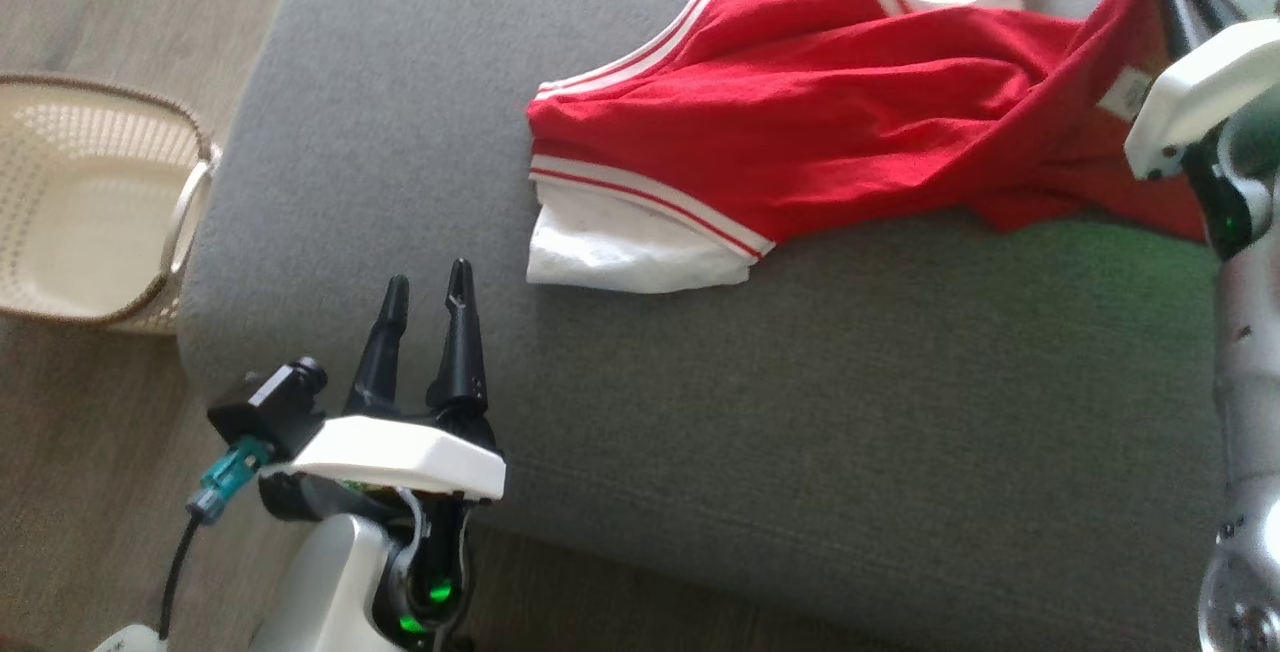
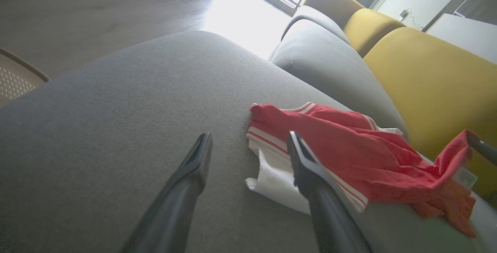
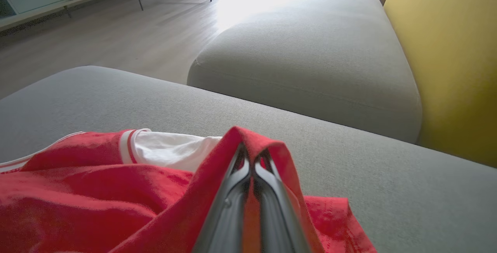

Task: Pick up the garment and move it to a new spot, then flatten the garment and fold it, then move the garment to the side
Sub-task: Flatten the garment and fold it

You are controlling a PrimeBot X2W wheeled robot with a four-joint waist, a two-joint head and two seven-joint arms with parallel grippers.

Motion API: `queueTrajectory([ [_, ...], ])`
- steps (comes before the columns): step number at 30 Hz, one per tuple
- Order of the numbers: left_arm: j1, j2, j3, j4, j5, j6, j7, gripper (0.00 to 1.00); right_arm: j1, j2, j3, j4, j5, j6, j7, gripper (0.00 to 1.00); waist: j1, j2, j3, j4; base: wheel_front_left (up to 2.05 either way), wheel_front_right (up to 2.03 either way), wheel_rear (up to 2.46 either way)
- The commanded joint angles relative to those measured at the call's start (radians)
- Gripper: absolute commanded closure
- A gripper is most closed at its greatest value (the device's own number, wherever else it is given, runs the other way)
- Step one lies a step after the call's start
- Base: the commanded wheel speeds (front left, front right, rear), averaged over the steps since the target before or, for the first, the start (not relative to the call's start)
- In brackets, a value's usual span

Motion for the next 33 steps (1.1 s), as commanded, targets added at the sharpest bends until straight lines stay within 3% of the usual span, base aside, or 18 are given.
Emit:
queueTrajectory([
  [1, -0.029, 0.008, 0.023, -0.037, -0.008, 0.005, -0.005, 0.0, -0.043, -0.001, 0.004, -0.011, -0.024, 0.0, -0.037, 1.0, -0.0001, 0.0, 0.026, 0.019, 0.0, 0.0, 0.0],
  [5, -0.041, 0.008, 0.022, -0.043, -0.004, 0.007, -0.005, 0.0, -0.105, 0.015, -0.027, 0.112, -0.085, 0.0, -0.14, 1.0, -0.0001, 0.0, 0.043, 0.009, 0.0, 0.0, 0.0],
  [6, -0.044, 0.008, 0.02, -0.042, -0.002, 0.007, -0.005, 0.0, -0.113, 0.021, -0.035, 0.144, -0.092, 0.0, -0.153, 0.06, -0.0001, 0.0, 0.043, 0.003, 0.0, 0.0, 0.0],
  [7, -0.048, 0.008, 0.018, -0.04, -0.001, 0.008, -0.005, 0.0, -0.119, 0.026, -0.04, 0.168, -0.099, 0.0, -0.167, 0.0, -0.0001, 0.0, 0.041, -0.002, 0.0, 0.0, 0.0],
  [11, -0.045, 0.008, 0.03, -0.043, 0.007, 0.017, -0.005, 0.0, -0.117, 0.056, -0.034, 0.205, -0.095, 0.0, -0.216, 0.0, -0.0001, 0.0, 0.024, -0.048, 0.0, 0.0, 0.0],
  [18, -0.014, 0.008, 0.061, -0.052, 0.016, 0.029, -0.005, 0.0, -0.016, 0.082, 0.008, 0.136, -0.035, 0.0, -0.233, 0.0, -0.0001, 0.0, -0.02, -0.142, 0.0, 0.0, 0.0],
  [26, 0.008, 0.008, 0.071, -0.068, 0.029, 0.036, -0.005, 0.0, 0.244, 0.078, 0.054, -0.105, 0.039, 0.0, -0.098, 0.0, -0.0001, 0.0, -0.054, -0.215, 0.0, 0.0, 0.0],
  [33, 0.016, 0.008, 0.043, -0.087, 0.026, 0.04, -0.005, 0.0, 0.305, 0.028, 0.116, -0.291, 0.113, 0.0, 0.003, 0.0, -0.0001, 0.0, -0.048, -0.203, 0.0, 0.0, 0.0],
])
